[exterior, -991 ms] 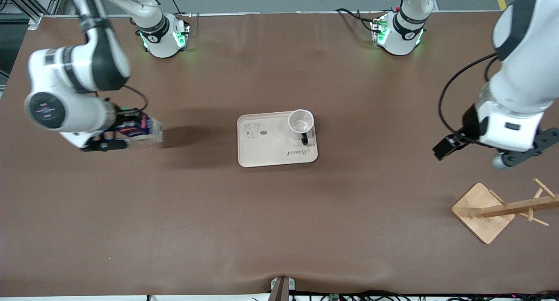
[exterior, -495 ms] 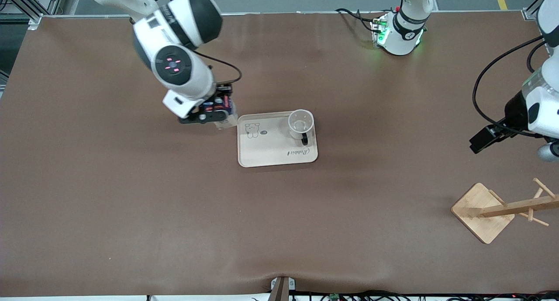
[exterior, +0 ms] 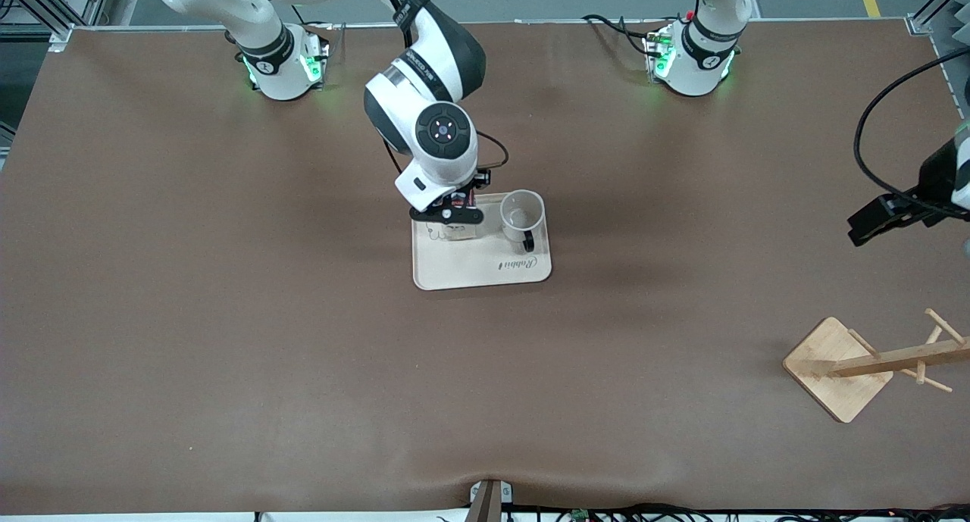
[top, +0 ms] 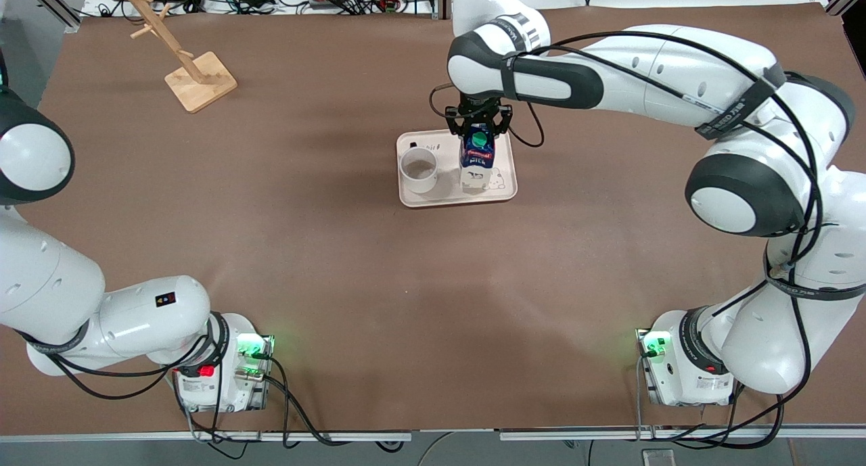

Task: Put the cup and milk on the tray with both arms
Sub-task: 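Carry the milk carton with the right gripper onto the tray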

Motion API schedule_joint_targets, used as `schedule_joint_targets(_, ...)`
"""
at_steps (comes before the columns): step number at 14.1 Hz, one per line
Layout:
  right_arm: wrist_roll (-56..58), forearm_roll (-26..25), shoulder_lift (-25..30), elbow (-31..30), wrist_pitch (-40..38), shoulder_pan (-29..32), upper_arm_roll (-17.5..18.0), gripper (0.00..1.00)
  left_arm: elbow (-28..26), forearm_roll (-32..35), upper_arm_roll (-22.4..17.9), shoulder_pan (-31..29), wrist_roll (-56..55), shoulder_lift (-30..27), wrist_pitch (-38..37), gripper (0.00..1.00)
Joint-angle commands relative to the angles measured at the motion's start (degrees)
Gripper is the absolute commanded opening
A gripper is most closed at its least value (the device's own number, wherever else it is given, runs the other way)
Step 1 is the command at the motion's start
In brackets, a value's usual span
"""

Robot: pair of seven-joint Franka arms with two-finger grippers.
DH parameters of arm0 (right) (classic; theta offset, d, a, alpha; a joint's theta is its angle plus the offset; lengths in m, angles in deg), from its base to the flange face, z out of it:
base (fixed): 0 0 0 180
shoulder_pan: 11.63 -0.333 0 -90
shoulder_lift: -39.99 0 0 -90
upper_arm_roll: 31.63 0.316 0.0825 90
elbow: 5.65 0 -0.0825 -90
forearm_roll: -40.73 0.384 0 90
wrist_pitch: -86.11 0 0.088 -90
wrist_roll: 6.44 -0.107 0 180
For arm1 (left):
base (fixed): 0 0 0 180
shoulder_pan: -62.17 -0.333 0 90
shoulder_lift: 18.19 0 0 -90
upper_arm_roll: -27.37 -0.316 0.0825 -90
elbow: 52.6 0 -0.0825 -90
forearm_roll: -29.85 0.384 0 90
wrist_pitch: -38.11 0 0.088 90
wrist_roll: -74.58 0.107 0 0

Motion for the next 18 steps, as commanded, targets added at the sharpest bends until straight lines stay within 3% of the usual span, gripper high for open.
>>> schedule_joint_targets(1, -1.4, 1.4, -0.7, 1.4, -1.4, 0.2, -0.5, 0.15, -4.3, -5.4, -5.3, 1.1, 6.6, -5.6, -1.2, 1.00)
schedule_joint_targets(3, -2.3, 1.1, -1.3, 1.9, -1.0, 0.9, -0.5, 0.24, -8.8, -8.2, -13.3, 8.3, 7.0, -9.3, -0.8, 1.00)
schedule_joint_targets(4, -1.8, 1.0, -1.7, 1.9, -0.6, 1.5, -0.5, 0.32, -10.7, -8.3, -15.0, 10.9, 7.0, -10.8, -0.8, 1.00)
schedule_joint_targets(5, -1.9, 1.0, -2.5, 1.8, 0.2, 2.0, -0.6, 0.53, -12.4, -8.4, -16.1, 12.7, 7.0, -12.3, -0.8, 1.00)
schedule_joint_targets(6, -2.4, 1.2, -2.9, 1.8, 0.4, 2.3, -0.6, 0.87, -13.7, -8.4, -17.9, 15.2, 6.9, -13.5, -0.8, 1.00)
schedule_joint_targets(7, -2.4, 1.2, -2.9, 1.8, 0.4, 2.3, -0.6, 1.00, -15.0, -8.4, -20.4, 18.3, 6.6, -14.6, -0.8, 1.00)
schedule_joint_targets(8, -2.4, 1.2, -2.9, 1.8, 0.2, 2.3, -0.6, 1.00, -16.0, -8.5, -22.1, 20.4, 6.2, -15.6, -0.8, 1.00)
schedule_joint_targets(12, -1.9, -0.1, -0.7, 5.4, -1.3, 2.4, -1.2, 1.00, -17.2, -9.4, -21.3, 20.6, 5.8, -16.7, -0.8, 1.00)
schedule_joint_targets(16, -1.5, -0.4, -0.3, 16.3, -14.1, 6.5, -2.9, 1.00, -16.9, -9.4, -19.6, 19.9, 3.2, -16.1, -0.8, 1.00)
schedule_joint_targets(18, -1.3, -0.4, -0.1, 20.5, -18.8, 9.2, -3.7, 1.00, -16.5, -9.4, -16.2, 17.1, 1.6, -15.9, -0.7, 1.00)
